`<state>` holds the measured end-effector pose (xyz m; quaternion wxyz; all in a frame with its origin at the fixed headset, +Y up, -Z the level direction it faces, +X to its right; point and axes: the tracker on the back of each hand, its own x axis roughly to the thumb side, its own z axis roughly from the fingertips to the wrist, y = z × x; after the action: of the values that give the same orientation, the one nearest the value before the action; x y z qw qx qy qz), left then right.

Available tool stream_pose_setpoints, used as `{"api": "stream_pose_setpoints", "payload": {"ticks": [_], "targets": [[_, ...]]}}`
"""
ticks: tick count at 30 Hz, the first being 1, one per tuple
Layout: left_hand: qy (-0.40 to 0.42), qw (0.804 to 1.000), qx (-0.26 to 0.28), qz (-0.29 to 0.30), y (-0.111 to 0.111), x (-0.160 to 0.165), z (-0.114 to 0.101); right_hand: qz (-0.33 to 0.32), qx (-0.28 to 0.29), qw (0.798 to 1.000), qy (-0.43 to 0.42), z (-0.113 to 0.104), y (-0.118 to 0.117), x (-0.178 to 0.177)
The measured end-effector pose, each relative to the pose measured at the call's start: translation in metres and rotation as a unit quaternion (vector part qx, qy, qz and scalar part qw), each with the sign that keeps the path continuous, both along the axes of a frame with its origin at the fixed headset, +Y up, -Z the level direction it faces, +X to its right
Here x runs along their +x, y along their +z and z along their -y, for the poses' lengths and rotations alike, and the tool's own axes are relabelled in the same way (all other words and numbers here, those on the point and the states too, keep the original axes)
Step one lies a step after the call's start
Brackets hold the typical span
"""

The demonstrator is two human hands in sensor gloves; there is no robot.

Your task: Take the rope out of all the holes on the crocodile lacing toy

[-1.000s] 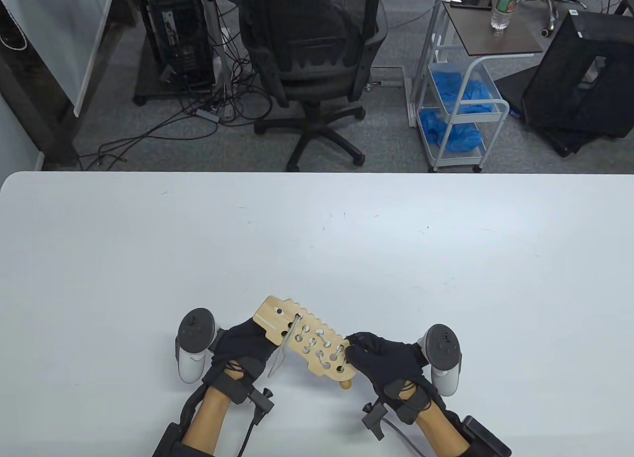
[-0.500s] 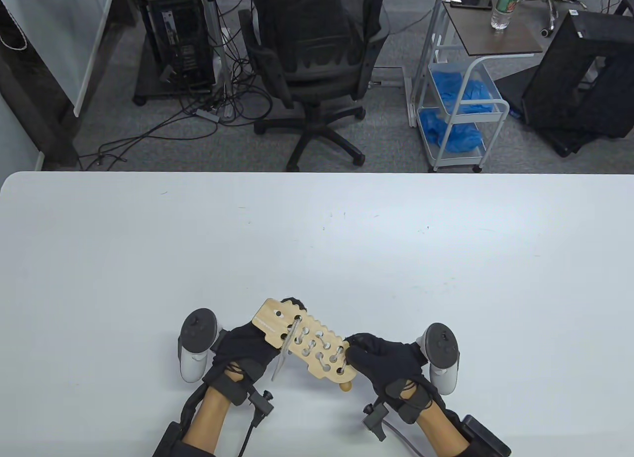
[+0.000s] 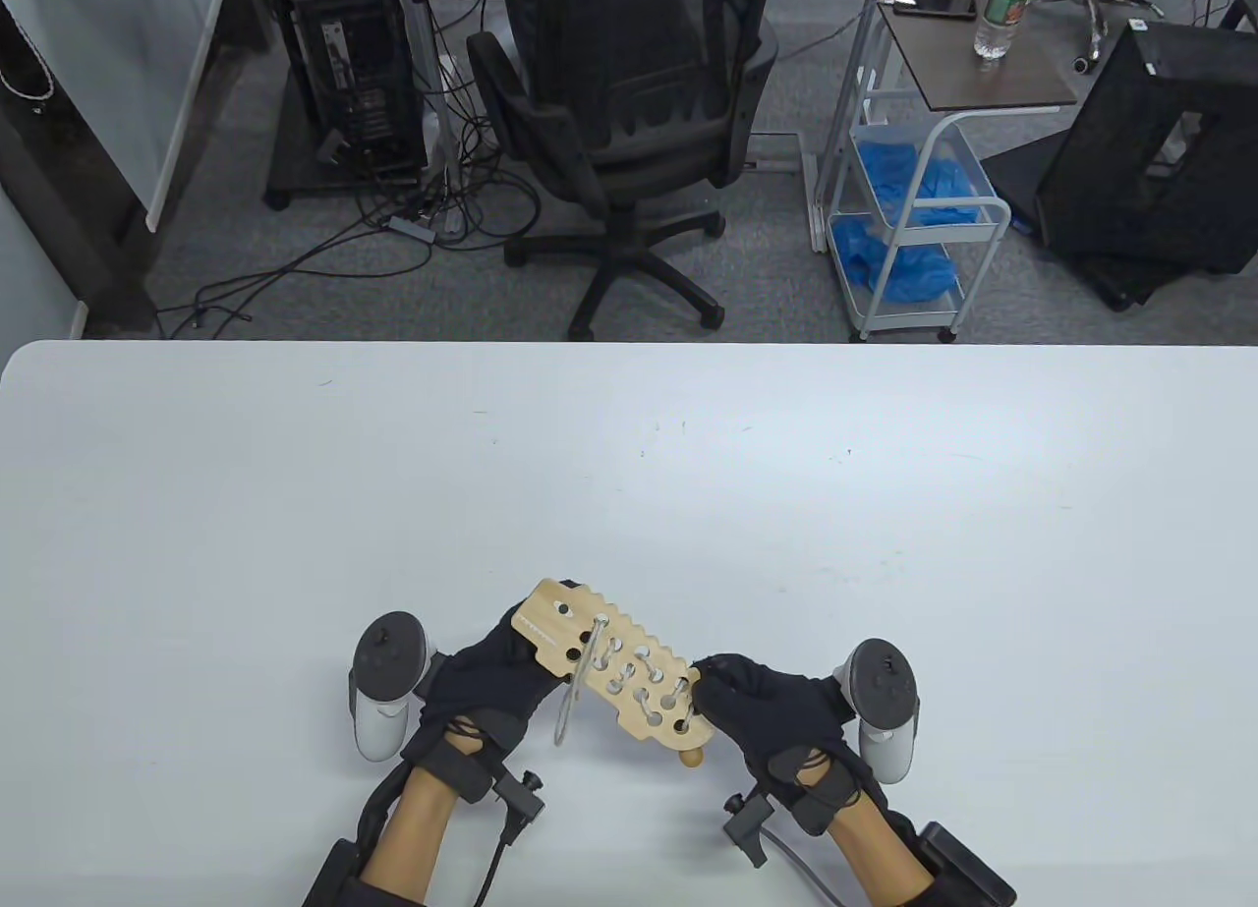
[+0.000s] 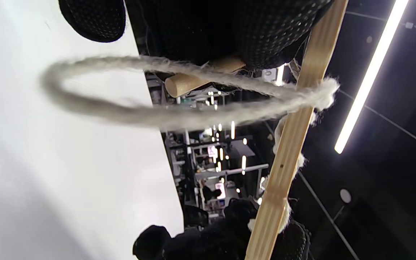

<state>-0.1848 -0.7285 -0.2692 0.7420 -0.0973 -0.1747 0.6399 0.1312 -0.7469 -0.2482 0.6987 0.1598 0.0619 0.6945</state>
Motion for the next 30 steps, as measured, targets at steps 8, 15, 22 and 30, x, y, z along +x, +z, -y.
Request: {"api": "stream_pose_setpoints", "payload": {"ticks": [8,15,22,30], "targets": [[-0.030,0.997,-0.015,-0.074,-0.003,-0.019,0.003,0.052,-0.025,0.998,0.009,0.005,-0.005,0.014],[-0.047,0.986,-0.018,-0.156,-0.002,-0.035,0.003,0.116,-0.057,0.991,0.019,0.011,-0.011,0.033],[-0.050,0.979,-0.023,-0.199,-0.003,-0.051,0.004,0.180,-0.087,0.980,-0.012,0.017,-0.016,0.054],[-0.032,0.969,-0.036,-0.242,-0.003,-0.069,0.008,0.241,-0.126,0.957,-0.103,0.025,-0.018,0.078]]}}
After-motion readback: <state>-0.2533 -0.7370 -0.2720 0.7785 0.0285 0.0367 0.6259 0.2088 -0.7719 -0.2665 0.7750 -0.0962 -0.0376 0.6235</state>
